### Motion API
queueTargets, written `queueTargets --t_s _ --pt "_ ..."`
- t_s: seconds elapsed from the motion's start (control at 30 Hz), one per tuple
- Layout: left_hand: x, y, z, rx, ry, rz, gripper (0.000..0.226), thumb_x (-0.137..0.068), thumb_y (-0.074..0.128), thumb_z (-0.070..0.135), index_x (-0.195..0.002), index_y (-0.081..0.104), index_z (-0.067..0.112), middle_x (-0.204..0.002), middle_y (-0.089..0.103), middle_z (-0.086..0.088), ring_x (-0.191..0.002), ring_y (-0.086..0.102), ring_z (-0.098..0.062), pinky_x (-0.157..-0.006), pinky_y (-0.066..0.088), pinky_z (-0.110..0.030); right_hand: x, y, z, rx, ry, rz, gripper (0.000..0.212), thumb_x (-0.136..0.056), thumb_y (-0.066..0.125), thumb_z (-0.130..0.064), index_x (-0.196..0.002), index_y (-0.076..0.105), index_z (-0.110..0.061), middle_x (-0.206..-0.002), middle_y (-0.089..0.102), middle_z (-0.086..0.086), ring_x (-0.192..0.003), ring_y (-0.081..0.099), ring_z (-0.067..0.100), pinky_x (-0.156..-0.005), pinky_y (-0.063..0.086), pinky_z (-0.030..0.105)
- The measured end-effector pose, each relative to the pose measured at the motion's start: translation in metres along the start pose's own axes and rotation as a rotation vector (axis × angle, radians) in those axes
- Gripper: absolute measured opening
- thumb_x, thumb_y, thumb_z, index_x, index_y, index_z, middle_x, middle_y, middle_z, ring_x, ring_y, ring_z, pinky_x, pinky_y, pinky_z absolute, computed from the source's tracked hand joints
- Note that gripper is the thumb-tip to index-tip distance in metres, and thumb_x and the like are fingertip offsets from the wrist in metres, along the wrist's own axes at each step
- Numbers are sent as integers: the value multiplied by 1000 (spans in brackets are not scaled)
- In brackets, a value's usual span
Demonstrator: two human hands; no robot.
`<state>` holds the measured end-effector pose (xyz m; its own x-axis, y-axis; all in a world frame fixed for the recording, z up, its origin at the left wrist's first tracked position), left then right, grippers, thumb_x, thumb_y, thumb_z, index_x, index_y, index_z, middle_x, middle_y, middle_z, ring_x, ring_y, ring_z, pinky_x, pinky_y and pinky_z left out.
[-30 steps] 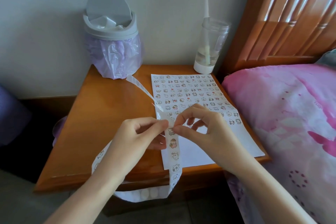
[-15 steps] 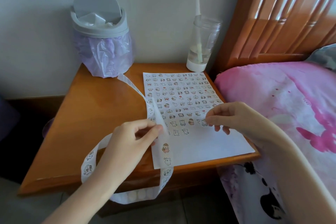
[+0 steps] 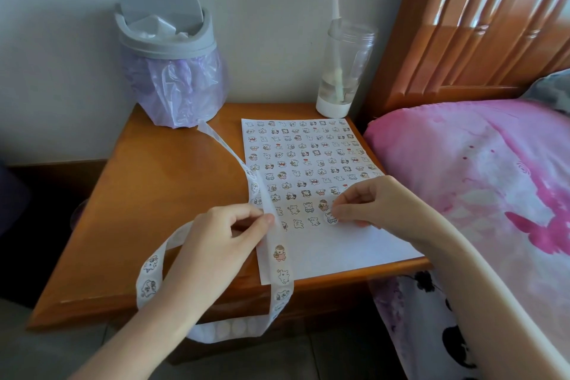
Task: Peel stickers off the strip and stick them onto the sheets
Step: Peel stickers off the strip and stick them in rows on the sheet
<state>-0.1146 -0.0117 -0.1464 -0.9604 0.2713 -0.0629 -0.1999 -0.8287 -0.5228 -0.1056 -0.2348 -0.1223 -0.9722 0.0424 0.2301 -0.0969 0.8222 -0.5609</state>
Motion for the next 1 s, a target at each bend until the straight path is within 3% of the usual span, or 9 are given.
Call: queueTargets --t_s 0.2,0.3,0.43,0.67,0.83,1.0 --pt "1 0 -1 -28 -1 8 4 -86 57 37 -88 59 39 -85 54 34 -72 56 11 -52 42 1 0 1 1 0 1 -9 5 -79 74 -13 -83 74 -9 -56 66 -19 -46 52 -8 -44 37 5" --pt "0 0 0 -31 -3 4 3 -86 57 37 -87 58 39 -85 53 34 -72 57 11 -51 41 1 -1 2 2 -8 -5 13 3 -78 74 -12 -80 74 -10 -57 66 -14 -45 52 -8 -43 36 5" --pt "0 0 2 -31 10 6 5 -87 56 37 -85 61 38 -81 54 35 -70 52 27 -52 41 1 -1 4 4 0 -14 37 2 -77 75 -12 -75 74 -13 -60 68 -10 -46 52 -7 -44 36 5" --pt "1 0 1 -36 6 6 4 -87 56 36 -86 60 37 -82 53 35 -71 54 13 -52 41 1 -5 6 7 22 -17 47 2 -76 77 -15 -75 74 -14 -70 72 1 -53 54 -1 -52 43 12" --pt "1 0 2 -47 10 10 4 -87 56 36 -84 57 39 -80 50 36 -69 51 15 -51 40 2 -5 7 8 18 -34 53 4 -75 77 -15 -73 74 -16 -75 73 6 -64 57 14 -64 46 30" --pt "1 0 2 -56 10 8 5 -87 56 36 -87 61 35 -80 52 35 -70 52 15 -52 41 1 -6 9 10 15 -50 48 5 -75 77 -13 -74 72 -14 -74 71 7 -66 56 19 -65 45 34"
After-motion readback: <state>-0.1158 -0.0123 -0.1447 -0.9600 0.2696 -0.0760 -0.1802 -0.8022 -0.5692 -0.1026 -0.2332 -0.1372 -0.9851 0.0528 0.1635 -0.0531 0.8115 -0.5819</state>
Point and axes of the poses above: each hand's wrist, its own x-axis away from the middle knuckle, its own y-axis out of the palm, z = x × y, the point moved 1 cm from there along -x, towards the middle knuckle
